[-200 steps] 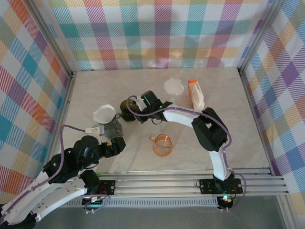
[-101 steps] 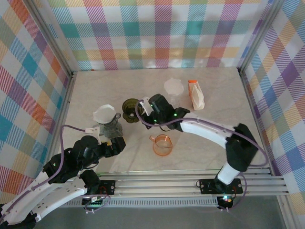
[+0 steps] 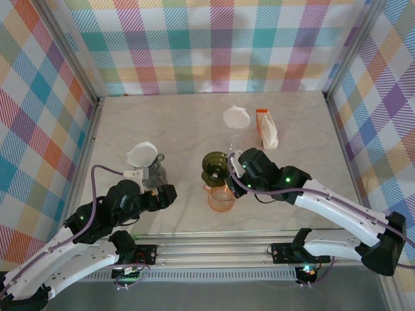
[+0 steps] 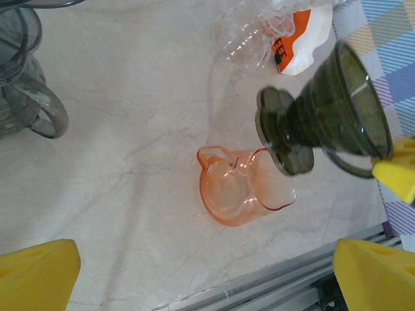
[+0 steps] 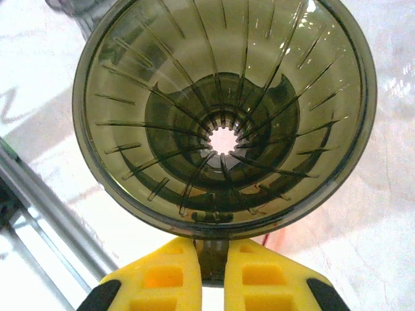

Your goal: Place the coffee filter in the dripper

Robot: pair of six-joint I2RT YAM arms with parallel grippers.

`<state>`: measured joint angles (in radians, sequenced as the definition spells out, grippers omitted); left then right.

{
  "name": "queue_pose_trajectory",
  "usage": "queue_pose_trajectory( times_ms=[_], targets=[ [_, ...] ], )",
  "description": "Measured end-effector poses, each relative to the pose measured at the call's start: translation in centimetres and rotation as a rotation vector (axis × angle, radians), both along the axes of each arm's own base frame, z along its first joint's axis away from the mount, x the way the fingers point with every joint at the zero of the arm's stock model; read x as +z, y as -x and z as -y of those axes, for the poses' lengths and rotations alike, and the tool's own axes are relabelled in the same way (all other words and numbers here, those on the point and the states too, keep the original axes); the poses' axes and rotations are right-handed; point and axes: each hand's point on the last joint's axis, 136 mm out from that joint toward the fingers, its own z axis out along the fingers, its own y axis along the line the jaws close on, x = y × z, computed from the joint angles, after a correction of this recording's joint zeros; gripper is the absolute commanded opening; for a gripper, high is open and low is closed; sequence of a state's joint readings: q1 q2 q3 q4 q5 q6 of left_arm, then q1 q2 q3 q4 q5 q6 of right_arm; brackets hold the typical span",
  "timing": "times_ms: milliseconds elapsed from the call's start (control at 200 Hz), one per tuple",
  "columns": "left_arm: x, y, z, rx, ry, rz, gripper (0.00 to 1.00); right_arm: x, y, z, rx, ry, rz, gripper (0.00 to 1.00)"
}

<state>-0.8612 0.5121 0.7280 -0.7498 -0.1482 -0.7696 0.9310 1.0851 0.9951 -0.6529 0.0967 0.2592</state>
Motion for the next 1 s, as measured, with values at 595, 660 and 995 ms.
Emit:
queue_pose_trajectory(
  times_ms=[595, 660, 995],
  targets=[
    [0.0, -0.5, 0.8, -0.007, 0.010, 0.002, 1.00, -3.6, 3.0, 1.1, 0.027, 0.118, -0.078, 0.00],
    [0.0, -0.5, 0.8, -0.007, 0.010, 0.002, 1.00, -3.6, 3.0, 1.1, 0.029, 0.132, -0.070, 0.00],
    [0.0, -0.5, 0.8, -0.007, 0.011, 0.003, 1.00, -3.3, 3.5, 1.7, 0.026, 0.188, -0.050, 0.01]
  ],
)
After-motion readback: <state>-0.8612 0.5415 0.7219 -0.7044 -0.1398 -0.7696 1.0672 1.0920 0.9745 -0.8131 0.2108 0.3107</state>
